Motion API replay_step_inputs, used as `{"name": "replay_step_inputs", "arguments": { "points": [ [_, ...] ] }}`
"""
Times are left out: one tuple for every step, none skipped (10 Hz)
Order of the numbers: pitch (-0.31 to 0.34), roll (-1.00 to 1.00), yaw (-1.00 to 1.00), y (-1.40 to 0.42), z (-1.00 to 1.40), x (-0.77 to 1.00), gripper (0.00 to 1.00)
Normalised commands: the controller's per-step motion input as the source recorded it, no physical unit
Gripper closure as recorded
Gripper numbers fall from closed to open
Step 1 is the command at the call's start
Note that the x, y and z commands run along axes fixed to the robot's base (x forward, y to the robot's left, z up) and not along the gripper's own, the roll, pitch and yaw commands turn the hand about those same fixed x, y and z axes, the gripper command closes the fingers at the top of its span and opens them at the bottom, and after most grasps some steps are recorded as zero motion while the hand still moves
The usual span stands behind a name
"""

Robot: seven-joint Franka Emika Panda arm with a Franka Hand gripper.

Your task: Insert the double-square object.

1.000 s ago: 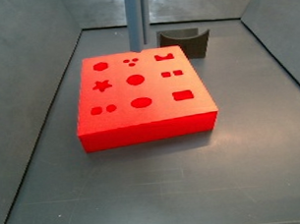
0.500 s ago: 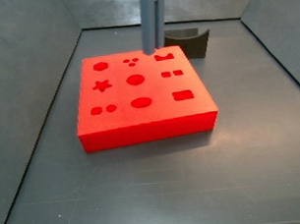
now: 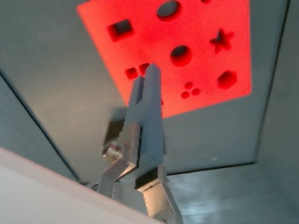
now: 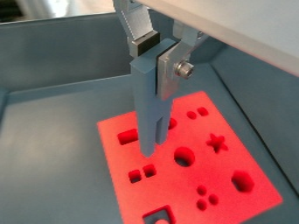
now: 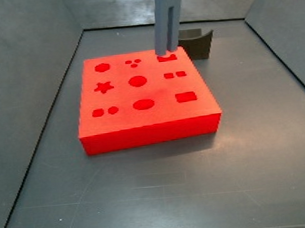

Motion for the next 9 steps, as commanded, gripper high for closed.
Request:
{"name": "replay_step_inputs", "arguments": {
  "points": [
    [0.0, 0.0, -1.0, 0.0, -0.38, 0.0, 1.0],
    [0.0, 0.0, -1.0, 0.0, -0.42, 0.0, 1.0],
    [0.0, 0.0, -1.0, 0.0, -0.43, 0.0, 1.0],
    [0.0, 0.0, -0.86, 0.21, -0.44, 0.16, 1.0],
    [0.019, 0.04, -0.25, 0.38, -0.35, 0.36, 1.0],
    [0.021, 0.06, -0.07, 0.31, -0.3, 0.3, 1.0],
    [0.03, 0.01, -0.17, 0.14, -0.15, 0.19, 1.0],
    [0.047, 0.0, 0.0, 0.0, -0.14, 0.15, 1.0],
    [0.0, 0.0, -0.03, 0.0, -0.16, 0.16, 1.0]
  ]
}}
